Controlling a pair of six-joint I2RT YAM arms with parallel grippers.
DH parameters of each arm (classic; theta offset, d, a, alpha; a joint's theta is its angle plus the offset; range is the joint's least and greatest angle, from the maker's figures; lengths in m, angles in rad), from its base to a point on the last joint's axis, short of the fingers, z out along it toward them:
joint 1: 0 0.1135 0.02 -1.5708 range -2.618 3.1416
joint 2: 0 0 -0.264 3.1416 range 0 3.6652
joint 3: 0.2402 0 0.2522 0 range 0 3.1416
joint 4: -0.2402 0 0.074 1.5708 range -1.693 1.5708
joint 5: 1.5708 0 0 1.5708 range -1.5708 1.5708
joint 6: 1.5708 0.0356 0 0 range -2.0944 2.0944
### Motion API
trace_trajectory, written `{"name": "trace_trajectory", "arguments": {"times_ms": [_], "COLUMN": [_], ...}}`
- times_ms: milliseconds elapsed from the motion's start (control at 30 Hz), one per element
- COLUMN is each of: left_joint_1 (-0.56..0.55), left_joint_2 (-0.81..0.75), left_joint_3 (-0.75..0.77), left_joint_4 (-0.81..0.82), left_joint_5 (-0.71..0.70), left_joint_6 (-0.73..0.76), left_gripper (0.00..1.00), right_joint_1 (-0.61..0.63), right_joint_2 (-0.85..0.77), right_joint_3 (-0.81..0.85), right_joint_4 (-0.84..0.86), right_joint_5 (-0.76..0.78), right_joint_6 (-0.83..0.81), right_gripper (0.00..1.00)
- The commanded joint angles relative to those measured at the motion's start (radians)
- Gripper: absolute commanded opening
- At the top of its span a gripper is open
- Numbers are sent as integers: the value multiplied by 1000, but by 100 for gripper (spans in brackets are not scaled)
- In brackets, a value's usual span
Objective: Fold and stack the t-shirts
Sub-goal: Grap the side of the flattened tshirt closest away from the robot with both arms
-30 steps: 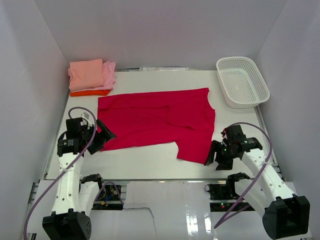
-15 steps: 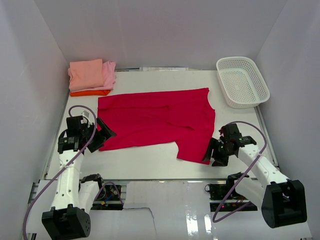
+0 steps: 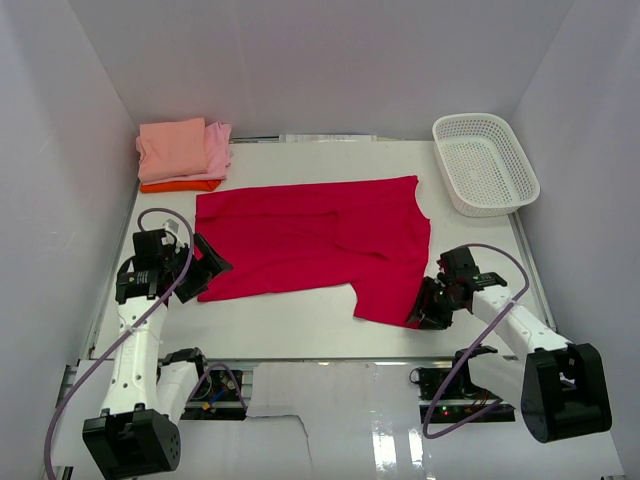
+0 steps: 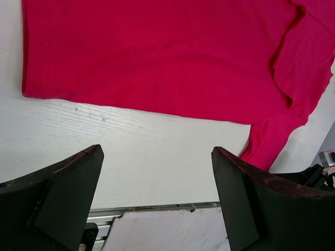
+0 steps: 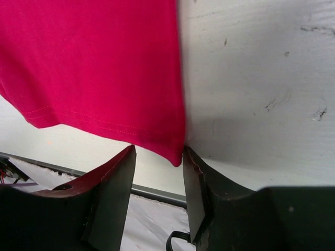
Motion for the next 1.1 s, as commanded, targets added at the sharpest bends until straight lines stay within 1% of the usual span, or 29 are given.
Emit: {"name": "trace_trajectory", "arguments": {"times_ms": [0,100,133,167,200,233,267,367,500,633,700,800,867,933,1033,1067], "left_joint_1": [1,2,1,1,1,2,4,28,59,70,74,76,77,79,79,79], "left_joint_2": [-6,-4,-6,-4,-7,-7,-12,-10,-3,31,54,66,68,82,96,99], "left_joint_3": [41,45,44,41,38,27,21,7,-22,-70,-82,-88,-93,-99,-104,-105], "left_joint_4": [11,7,7,4,5,4,-1,-13,17,10,2,-16,-28,-30,-13,-12], "left_joint_5": [-2,-25,-33,-40,-45,-54,-67,-117,-77,-90,-128,-208,-258,-280,-326,-356], "left_joint_6": [19,17,16,11,8,5,-10,-42,-117,-214,-257,-367,-406,-441,-458,-467], "left_gripper": [96,96,96,96,96,96,96,98,98,98,98,98,98,98,98,95], "right_joint_1": [-2,-2,-2,-2,-2,-2,-2,-2,-2,-2,-2,-2,-2,-2,-2,-2], "right_joint_2": [11,20,32,35,41,49,51,49,43,54,55,58,58,55,58,60], "right_joint_3": [-20,-26,-26,-27,-27,-27,-27,-4,95,163,181,200,203,207,215,217], "right_joint_4": [50,65,67,70,70,70,70,39,-34,-97,-119,-133,-134,-139,-142,-143], "right_joint_5": [24,27,28,24,25,25,19,12,2,-7,-8,-7,-10,-7,-5,-5], "right_joint_6": [21,23,23,23,23,23,24,21,8,-12,-29,-49,-55,-61,-69,-71], "right_gripper": [45,43,40,34,19,10,8,8,8,8,8,8,8,8,8,8]}}
